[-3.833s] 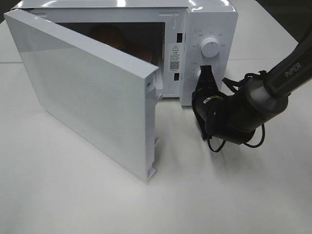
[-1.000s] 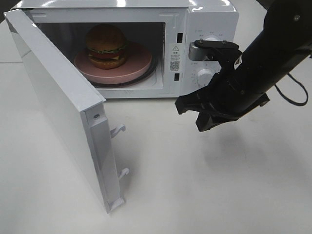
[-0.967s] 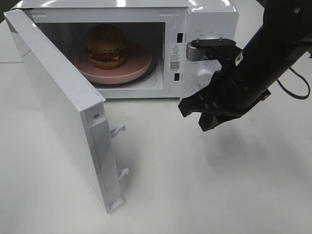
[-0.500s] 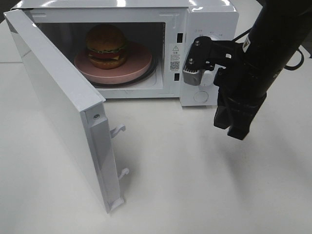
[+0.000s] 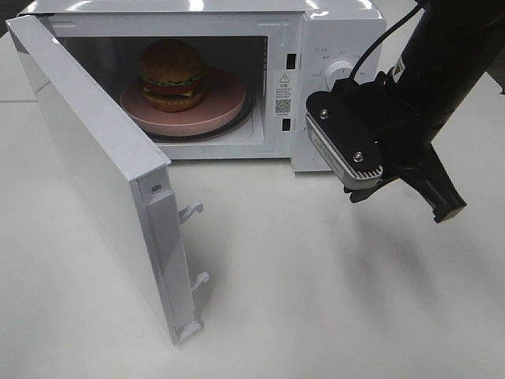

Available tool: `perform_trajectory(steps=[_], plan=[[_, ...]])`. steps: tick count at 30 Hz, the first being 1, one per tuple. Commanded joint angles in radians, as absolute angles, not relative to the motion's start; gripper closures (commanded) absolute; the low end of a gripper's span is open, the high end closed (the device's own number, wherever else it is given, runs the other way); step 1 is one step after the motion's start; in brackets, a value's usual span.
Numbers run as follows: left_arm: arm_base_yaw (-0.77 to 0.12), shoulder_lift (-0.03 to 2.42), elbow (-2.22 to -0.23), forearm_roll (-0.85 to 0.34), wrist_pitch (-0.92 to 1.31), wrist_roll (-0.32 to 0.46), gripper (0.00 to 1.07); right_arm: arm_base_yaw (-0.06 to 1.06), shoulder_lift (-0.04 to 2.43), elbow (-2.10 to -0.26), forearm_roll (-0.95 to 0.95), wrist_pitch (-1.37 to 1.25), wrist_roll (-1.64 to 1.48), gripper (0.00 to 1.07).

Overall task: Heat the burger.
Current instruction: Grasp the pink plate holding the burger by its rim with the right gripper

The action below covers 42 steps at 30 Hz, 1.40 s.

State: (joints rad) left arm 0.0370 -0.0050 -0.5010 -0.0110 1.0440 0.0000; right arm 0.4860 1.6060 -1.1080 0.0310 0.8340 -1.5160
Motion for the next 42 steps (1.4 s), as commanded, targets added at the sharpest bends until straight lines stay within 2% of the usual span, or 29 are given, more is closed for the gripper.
perform_trajectory(steps=[1, 2, 3, 4, 5, 7, 8, 10, 13, 28, 42], plan=[[0.04, -0.027, -0.499, -0.014, 1.034, 0.0, 0.07, 0.486, 1.6, -1.115, 0.018, 0.794, -1.543, 0.85], [0.04, -0.027, -0.499, -0.014, 1.034, 0.0, 0.07, 0.486, 1.6, -1.115, 0.018, 0.78, -1.542, 0.79], [0.04, -0.027, -0.499, -0.014, 1.034, 0.0, 0.07, 0.486, 1.6, -1.115, 0.018, 0.78, -1.542, 0.79], [0.04, -0.027, -0.499, -0.014, 1.034, 0.0, 0.07, 0.486, 1.6, -1.115, 0.019, 0.759, -1.541, 0.65], [0.04, -0.027, -0.499, -0.014, 1.034, 0.0, 0.07, 0.486, 1.6, -1.115, 0.019, 0.759, -1.541, 0.65], [0.04, -0.027, -0.499, -0.014, 1.034, 0.0, 0.07, 0.486, 1.601, -1.115, 0.027, 0.718, -1.509, 0.37], [0.04, -0.027, -0.499, -0.014, 1.034, 0.0, 0.07, 0.486, 1.601, -1.115, 0.027, 0.718, -1.509, 0.37], [0.04, -0.027, -0.499, -0.014, 1.034, 0.0, 0.07, 0.486, 1.606, -1.115, 0.03, 0.682, -1.449, 0.19], [0.04, -0.027, -0.499, -0.014, 1.034, 0.0, 0.07, 0.486, 1.615, -1.115, 0.03, 0.656, -1.405, 0.13], [0.04, -0.027, -0.499, -0.014, 1.034, 0.0, 0.07, 0.568, 1.624, -1.118, -0.089, 0.455, -1.358, 0.15], [0.04, -0.027, -0.499, -0.014, 1.034, 0.0, 0.07, 0.617, 1.785, -1.264, -0.136, 0.425, -1.329, 0.18]])
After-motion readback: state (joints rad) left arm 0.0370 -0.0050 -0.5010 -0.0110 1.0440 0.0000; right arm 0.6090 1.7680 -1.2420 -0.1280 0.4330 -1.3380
